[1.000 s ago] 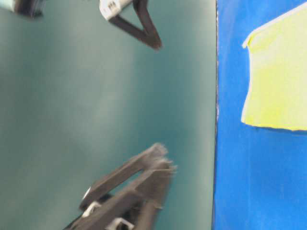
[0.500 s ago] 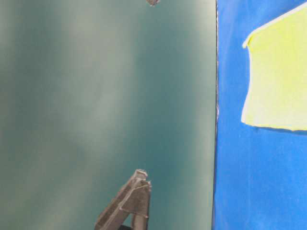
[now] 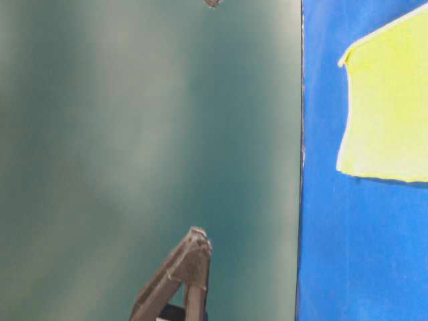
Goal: Fold the yellow towel.
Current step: 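Move both grippers to the top corners of the towel strip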
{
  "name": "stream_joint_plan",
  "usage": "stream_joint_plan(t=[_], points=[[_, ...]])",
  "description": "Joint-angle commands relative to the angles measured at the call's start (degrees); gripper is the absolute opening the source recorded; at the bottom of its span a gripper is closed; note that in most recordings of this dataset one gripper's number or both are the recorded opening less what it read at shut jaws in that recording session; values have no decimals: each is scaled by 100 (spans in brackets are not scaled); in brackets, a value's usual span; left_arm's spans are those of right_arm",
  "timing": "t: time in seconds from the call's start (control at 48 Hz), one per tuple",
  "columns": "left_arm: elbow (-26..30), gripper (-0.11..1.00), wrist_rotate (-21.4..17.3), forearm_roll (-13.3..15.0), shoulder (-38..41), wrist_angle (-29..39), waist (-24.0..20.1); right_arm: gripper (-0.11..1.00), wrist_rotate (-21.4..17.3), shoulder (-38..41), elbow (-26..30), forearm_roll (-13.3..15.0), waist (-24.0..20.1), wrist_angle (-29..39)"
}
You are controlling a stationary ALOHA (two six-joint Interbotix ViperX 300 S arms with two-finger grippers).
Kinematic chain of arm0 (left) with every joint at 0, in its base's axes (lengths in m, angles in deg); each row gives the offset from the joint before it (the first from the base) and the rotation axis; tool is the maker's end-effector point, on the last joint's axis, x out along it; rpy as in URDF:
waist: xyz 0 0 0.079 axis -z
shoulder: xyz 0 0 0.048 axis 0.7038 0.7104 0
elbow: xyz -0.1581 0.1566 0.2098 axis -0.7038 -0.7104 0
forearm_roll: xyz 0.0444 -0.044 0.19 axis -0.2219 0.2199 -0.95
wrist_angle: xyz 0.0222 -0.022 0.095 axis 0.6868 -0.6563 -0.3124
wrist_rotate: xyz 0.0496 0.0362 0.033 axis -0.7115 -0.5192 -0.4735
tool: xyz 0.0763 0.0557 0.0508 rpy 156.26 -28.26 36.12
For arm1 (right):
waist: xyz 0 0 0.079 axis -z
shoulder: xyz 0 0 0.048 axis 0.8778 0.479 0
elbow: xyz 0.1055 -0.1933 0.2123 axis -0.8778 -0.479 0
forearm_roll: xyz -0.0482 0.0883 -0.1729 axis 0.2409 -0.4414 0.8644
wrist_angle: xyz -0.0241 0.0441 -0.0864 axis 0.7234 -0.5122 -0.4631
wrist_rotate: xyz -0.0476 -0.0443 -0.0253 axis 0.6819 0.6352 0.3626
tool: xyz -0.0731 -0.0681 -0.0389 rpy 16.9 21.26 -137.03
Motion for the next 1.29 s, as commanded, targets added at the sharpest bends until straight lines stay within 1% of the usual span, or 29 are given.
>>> stream_joint_plan(t=[0.0,0.083,0.229,0.396,0.458,0.646,0.792,1.0,1.187,1.271], points=[[246,72,26,35,70,0,-141,61,-9,132,255,-44,79,229],[439,72,35,35,272,141,-281,61,0,352,439,-35,123,519],[791,72,35,35,738,448,-589,61,35,905,747,9,255,791],[1081,72,44,35,1310,571,-958,61,53,1696,1081,53,580,967],[1187,72,44,35,1573,571,-1116,61,53,1995,1195,97,650,1011],[1397,72,44,35,2268,527,-1450,61,53,2944,1529,114,826,1020],[1538,72,53,35,2707,431,-1608,61,62,3454,1758,149,835,1020],[1758,72,53,35,3182,246,-1767,61,62,3973,1881,149,896,1020],[1934,72,53,35,3472,272,-1784,61,53,4131,1890,123,896,993],[1995,68,53,35,3586,316,-1784,60,35,4131,1890,114,896,984]])
